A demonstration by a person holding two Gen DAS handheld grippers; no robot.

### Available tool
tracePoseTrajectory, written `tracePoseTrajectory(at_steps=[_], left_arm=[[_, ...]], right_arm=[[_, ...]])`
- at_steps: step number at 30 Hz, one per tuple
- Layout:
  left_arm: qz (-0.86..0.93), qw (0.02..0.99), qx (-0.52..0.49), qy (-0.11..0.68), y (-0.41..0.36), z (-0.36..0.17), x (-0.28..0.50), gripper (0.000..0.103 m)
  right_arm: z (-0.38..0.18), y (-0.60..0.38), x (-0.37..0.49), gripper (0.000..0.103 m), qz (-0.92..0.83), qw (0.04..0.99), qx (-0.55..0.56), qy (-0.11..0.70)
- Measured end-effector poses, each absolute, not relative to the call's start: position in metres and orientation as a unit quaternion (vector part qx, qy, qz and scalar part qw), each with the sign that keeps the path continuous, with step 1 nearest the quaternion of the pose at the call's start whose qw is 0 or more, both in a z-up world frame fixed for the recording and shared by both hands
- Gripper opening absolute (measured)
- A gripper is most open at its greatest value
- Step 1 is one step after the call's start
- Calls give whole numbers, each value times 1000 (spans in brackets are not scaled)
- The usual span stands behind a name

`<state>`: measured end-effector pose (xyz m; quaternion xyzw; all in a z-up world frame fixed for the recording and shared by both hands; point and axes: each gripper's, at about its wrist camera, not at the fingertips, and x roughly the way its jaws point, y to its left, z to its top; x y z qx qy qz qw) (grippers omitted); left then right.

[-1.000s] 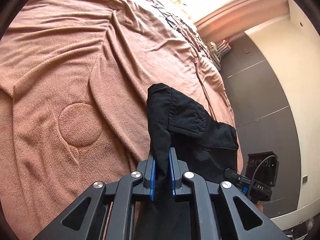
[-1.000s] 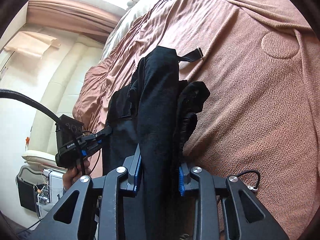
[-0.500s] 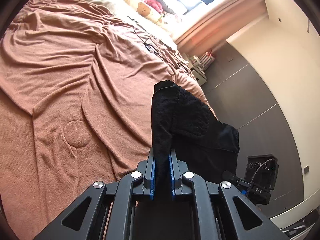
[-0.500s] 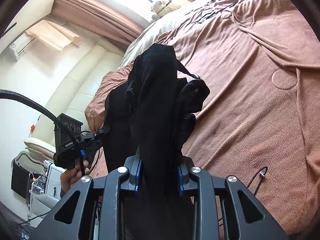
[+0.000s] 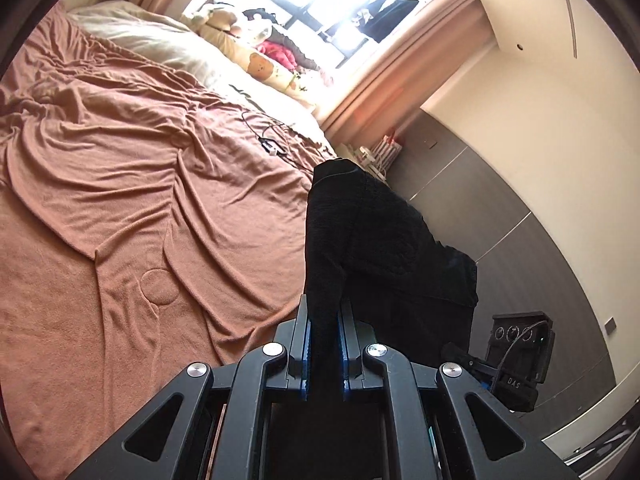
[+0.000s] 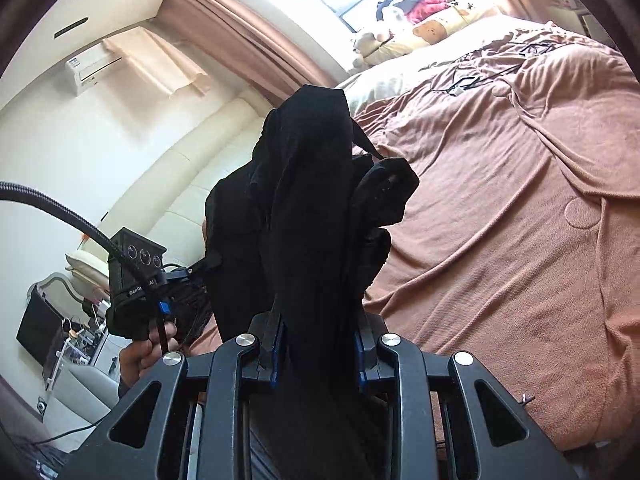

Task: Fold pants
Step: 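Carry the lifted black pants with both tools toward the clothes stack by the headboard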

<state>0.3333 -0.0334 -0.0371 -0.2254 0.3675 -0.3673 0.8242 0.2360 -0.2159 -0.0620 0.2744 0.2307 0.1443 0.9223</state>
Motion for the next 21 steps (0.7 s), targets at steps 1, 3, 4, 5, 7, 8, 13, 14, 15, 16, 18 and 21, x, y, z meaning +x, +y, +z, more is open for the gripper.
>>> tracePoseTrajectory(at_steps=[1, 3, 4, 5, 7, 8, 13, 14, 15, 16, 18, 21], left_arm=[[-367, 827, -225, 362, -31, -31, 328, 11], [-371, 830, -229, 349, -27, -23, 321, 11], [-370, 832, -228, 345, -24, -19, 317, 11], [-370, 834, -228, 340, -22, -13, 311, 11], [-368, 839, -227, 331, -15, -4, 302, 11], [-366, 841, -227, 326, -12, 1, 296, 11], [-356, 853, -227, 307, 8, 23, 269, 11], [-354, 856, -226, 302, 13, 29, 262, 11], [-353, 858, -225, 298, 17, 34, 256, 11], [-352, 860, -225, 293, 22, 40, 250, 11], [-348, 866, -223, 282, 32, 52, 236, 11], [-339, 874, -222, 269, 49, 68, 218, 11]], right_arm=[[-59, -214, 233, 23, 146, 924, 270, 227], [-52, -209, 224, 23, 150, 928, 262, 219], [-49, -208, 220, 23, 152, 929, 259, 216], [-46, -205, 216, 23, 155, 930, 256, 213], [-40, -201, 212, 23, 158, 933, 248, 209], [-36, -198, 209, 23, 160, 934, 244, 206], [-21, -183, 199, 23, 171, 938, 228, 197], [-19, -181, 198, 23, 173, 939, 224, 196], [-17, -179, 200, 23, 176, 939, 222, 195], [-15, -176, 200, 23, 178, 940, 219, 194], [-10, -170, 200, 23, 186, 940, 214, 190], [0, -160, 200, 23, 197, 941, 206, 183]])
